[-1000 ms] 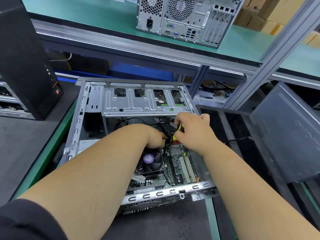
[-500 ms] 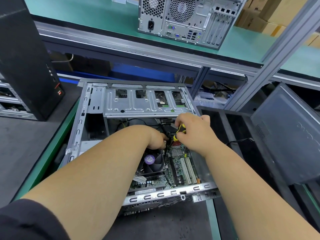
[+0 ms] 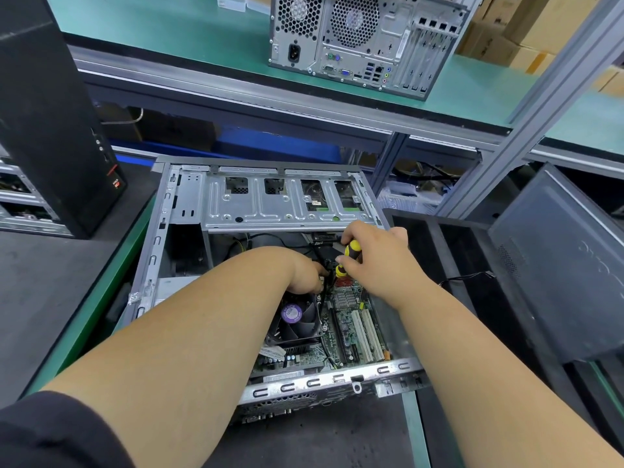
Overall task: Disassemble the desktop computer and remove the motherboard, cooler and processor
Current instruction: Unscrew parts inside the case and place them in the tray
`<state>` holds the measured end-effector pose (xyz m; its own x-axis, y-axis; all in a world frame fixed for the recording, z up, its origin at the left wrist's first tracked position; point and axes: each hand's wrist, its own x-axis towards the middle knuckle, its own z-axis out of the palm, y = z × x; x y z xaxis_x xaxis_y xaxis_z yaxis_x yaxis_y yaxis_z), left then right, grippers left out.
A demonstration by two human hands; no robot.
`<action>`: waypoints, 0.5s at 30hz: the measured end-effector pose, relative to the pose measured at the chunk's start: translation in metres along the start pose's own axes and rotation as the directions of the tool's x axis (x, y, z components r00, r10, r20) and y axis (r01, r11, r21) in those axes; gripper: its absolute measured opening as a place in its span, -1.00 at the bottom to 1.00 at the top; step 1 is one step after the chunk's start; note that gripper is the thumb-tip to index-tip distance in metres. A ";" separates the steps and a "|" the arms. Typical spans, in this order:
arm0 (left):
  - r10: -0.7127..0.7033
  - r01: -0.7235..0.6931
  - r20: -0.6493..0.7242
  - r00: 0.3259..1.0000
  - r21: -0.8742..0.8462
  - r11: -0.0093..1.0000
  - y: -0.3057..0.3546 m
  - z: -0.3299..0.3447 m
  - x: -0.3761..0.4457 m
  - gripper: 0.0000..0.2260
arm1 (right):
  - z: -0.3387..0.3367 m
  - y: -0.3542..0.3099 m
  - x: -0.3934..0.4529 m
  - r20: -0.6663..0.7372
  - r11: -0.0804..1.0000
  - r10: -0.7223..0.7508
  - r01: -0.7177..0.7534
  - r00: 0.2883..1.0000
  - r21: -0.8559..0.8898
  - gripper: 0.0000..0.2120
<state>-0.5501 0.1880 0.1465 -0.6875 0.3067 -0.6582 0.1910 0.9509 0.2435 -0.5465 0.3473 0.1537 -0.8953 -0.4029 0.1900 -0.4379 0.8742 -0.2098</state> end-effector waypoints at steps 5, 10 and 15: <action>0.007 -0.007 -0.005 1.000 -0.001 1.000 0.001 -0.001 -0.004 -0.52 | -0.005 0.000 -0.001 0.049 0.999 -0.028 0.026 0.998 0.031 -0.83; 0.004 -0.004 0.001 1.000 -0.014 1.000 0.002 -0.002 -0.005 -0.51 | -0.007 -0.002 -0.002 0.041 0.996 -0.003 0.000 0.999 0.086 -0.85; 0.007 -0.007 0.001 1.000 -0.034 0.999 0.001 -0.002 -0.005 -0.51 | -0.008 -0.003 -0.002 0.033 0.993 0.026 -0.029 0.999 0.116 -0.87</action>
<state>-0.5478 0.1872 0.1510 -0.6852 0.3132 -0.6575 0.1715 0.9468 0.2722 -0.5422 0.3479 0.1620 -0.9084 -0.3891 0.1527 -0.4180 0.8482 -0.3252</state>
